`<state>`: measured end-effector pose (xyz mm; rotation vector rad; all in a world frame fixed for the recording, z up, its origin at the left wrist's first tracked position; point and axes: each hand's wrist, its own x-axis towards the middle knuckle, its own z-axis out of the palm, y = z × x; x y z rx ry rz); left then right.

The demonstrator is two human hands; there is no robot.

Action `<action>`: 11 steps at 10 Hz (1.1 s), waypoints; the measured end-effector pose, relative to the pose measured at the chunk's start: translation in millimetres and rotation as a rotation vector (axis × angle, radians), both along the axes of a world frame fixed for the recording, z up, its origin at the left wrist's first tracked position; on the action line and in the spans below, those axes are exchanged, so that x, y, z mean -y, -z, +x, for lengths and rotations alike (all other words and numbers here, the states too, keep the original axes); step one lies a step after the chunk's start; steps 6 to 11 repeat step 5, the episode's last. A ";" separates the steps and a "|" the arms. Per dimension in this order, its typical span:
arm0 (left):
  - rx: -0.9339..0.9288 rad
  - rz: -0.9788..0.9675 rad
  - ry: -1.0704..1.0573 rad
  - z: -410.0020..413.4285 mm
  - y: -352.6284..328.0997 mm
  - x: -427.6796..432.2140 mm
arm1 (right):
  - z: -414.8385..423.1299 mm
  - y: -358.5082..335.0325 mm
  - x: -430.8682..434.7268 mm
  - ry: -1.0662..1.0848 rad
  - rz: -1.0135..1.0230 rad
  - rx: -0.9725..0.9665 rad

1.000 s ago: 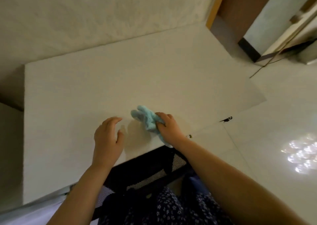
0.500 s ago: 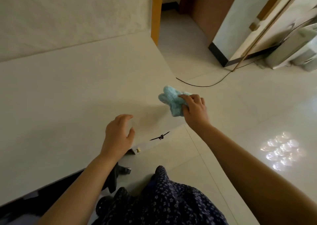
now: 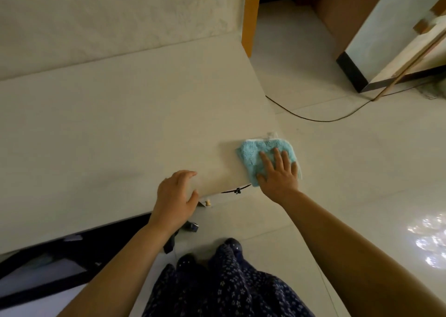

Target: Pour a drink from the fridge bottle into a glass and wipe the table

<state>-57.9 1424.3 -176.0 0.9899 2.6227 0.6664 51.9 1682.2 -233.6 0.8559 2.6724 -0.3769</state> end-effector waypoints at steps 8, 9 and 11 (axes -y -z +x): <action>-0.018 0.128 -0.259 -19.8 -18.2 83.8 | -72.5 -49.7 79.2 -0.025 -0.061 -0.340; -0.018 0.128 -0.259 -19.8 -18.2 83.8 | -72.5 -49.7 79.2 -0.025 -0.061 -0.340; -0.018 0.128 -0.259 -19.8 -18.2 83.8 | -72.5 -49.7 79.2 -0.025 -0.061 -0.340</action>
